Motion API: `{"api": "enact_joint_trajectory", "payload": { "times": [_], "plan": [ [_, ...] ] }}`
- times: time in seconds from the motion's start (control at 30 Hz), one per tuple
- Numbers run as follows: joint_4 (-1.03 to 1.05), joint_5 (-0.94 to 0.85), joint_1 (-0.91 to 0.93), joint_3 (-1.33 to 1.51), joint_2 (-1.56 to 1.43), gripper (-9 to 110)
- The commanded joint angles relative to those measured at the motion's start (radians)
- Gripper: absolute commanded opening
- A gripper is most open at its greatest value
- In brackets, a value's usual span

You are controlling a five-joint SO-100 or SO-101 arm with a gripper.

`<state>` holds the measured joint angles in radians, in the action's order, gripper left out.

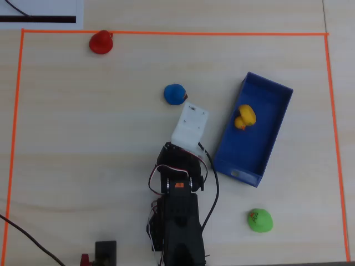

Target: Grasp yellow duck and put it into box.

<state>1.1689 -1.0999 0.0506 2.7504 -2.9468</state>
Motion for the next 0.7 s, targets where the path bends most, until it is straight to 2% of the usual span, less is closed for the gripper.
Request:
{"api": "enact_joint_trajectory", "payload": {
  "times": [0.0,0.33,0.67],
  "plan": [
    [-0.006,-0.014,-0.015,0.077,-0.112,0],
    [0.069,-0.026,-0.038,0.29,-0.36,0],
    [0.098,-0.054,-0.031,0.359,-0.364,0]
  ]
}}
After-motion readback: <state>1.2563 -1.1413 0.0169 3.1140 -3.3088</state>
